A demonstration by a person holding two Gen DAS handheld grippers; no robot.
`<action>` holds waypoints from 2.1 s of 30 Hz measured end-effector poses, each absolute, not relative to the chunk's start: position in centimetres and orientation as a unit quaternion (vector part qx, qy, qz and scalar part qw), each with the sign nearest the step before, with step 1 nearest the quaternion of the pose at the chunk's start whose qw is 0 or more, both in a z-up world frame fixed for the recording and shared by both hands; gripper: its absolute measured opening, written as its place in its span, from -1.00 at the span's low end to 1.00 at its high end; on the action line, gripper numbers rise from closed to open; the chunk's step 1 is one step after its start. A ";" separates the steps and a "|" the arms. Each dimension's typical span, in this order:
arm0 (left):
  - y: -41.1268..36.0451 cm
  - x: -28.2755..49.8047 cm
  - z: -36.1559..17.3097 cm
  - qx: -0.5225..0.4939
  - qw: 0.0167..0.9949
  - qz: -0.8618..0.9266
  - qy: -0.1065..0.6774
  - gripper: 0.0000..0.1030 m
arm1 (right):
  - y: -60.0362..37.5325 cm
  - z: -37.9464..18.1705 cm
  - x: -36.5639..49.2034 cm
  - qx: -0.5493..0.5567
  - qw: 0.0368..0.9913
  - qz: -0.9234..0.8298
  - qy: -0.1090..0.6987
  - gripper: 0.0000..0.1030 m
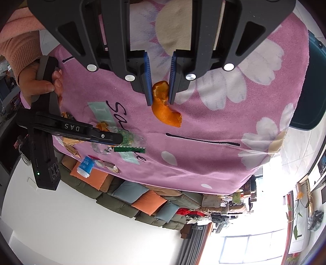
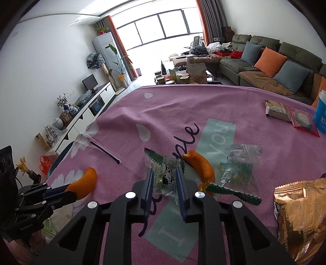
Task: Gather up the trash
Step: 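Carry the orange peel and wrapper over the teal bin with both grippers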
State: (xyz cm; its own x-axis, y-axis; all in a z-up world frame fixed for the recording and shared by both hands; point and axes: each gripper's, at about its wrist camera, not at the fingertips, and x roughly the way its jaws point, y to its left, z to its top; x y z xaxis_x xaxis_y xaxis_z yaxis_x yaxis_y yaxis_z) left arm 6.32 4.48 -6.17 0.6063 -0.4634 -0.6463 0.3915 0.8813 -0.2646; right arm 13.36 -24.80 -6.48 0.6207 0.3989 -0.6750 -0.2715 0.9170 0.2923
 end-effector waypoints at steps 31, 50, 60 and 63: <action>8.5 3.9 -3.8 -0.046 0.916 -0.204 0.342 -0.71 | -21.5 -4.1 10.7 0.136 0.876 0.292 0.360 -0.75; 12.6 2.8 -2.9 -0.061 0.928 -0.163 0.328 -0.72 | -17.0 -3.8 10.7 0.122 0.858 0.341 0.365 -0.75; 14.2 2.6 -2.7 -0.067 0.933 -0.144 0.323 -0.72 | -14.8 -3.8 10.8 0.115 0.848 0.363 0.370 -0.75; 14.7 2.5 -2.5 -0.067 0.935 -0.137 0.321 -0.72 | -14.2 -3.7 10.9 0.110 0.845 0.370 0.371 -0.75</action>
State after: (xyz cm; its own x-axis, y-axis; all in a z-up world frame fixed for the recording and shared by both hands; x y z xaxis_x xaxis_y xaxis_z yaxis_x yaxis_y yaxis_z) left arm 2.52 14.66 -2.47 0.7564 -0.2998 -0.5813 0.2140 0.9533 -0.2132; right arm 10.88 -14.15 -3.70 0.4520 0.7063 -0.5449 -0.5425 0.7025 0.4606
